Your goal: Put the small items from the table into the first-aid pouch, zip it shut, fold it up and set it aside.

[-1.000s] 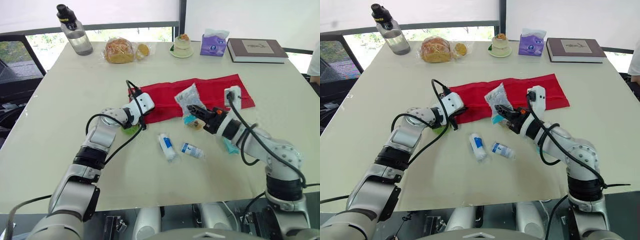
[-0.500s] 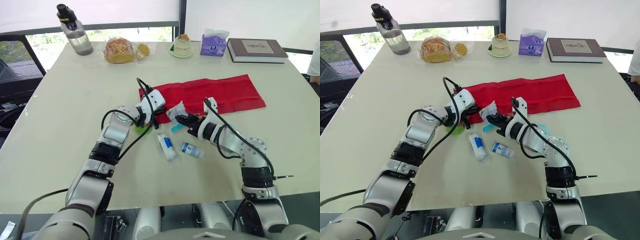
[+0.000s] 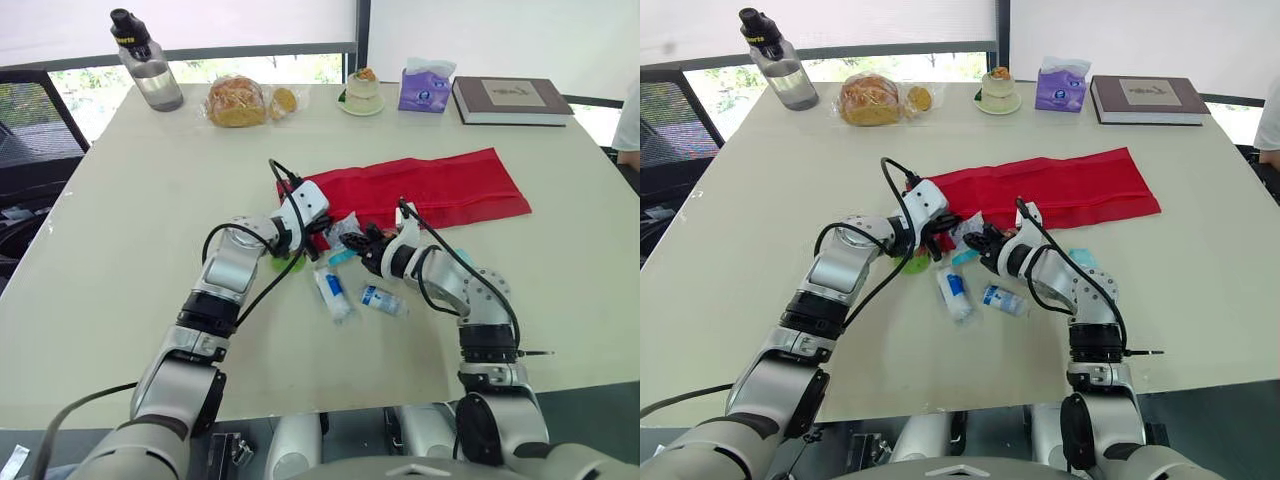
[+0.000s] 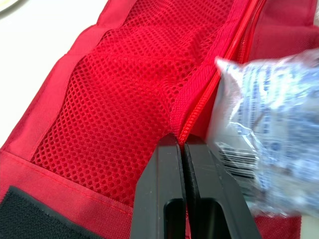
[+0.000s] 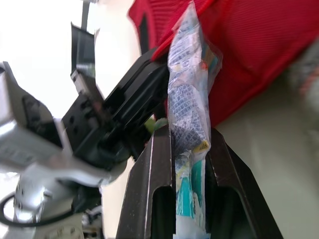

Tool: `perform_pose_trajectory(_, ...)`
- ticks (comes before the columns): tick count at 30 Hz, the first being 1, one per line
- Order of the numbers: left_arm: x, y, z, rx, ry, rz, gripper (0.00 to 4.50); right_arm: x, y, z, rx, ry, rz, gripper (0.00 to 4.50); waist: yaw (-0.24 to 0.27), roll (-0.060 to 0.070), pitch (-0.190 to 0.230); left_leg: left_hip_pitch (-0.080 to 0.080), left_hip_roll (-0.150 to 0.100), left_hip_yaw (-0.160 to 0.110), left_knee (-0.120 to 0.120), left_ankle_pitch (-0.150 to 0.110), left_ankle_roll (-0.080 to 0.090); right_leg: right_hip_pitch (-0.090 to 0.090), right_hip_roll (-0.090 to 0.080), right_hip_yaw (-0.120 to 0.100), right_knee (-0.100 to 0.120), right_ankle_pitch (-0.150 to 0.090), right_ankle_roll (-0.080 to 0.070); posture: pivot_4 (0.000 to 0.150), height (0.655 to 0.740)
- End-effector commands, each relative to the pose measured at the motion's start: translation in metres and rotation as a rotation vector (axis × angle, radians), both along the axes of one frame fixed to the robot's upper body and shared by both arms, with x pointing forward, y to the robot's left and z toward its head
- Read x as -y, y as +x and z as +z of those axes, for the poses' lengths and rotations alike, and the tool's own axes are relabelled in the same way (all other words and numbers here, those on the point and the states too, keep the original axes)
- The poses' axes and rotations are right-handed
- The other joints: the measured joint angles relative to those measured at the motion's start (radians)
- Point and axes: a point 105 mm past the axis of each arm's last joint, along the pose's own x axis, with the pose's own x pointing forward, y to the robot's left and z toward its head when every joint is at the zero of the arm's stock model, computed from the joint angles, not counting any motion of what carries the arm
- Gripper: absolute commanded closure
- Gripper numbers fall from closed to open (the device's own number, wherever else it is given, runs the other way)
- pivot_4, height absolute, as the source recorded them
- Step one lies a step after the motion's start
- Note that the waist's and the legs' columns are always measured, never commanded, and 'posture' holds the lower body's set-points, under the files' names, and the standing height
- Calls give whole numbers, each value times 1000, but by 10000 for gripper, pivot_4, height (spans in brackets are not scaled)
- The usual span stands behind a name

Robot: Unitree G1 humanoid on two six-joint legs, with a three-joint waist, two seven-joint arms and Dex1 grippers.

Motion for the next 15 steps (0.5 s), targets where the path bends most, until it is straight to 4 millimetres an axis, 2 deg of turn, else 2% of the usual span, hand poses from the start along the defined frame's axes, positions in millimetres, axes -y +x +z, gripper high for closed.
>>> perform_pose_trajectory(1,7,-7,13,46,-25,-29,44786,-3,12,19,29,63,-40,44366,0,0,0,0,0,0,0,0,0,0,0,0,0,0,0,1500,7400)
perform_pose_trajectory(11,12,-15,9,19,-38,-40,44786,-13,26,29,68,93,-58,44366,-1,0,0,0,0,0,0,0,0,0,0,0,0,0,0,1500,7400)
perform_pose_trajectory(15,12,-15,8,7,-48,-37,44786,-22,23,43,116,155,-18,44366,-1,0,0,1,0,0,0,0,0,0,0,0,0,0,0,1500,7400)
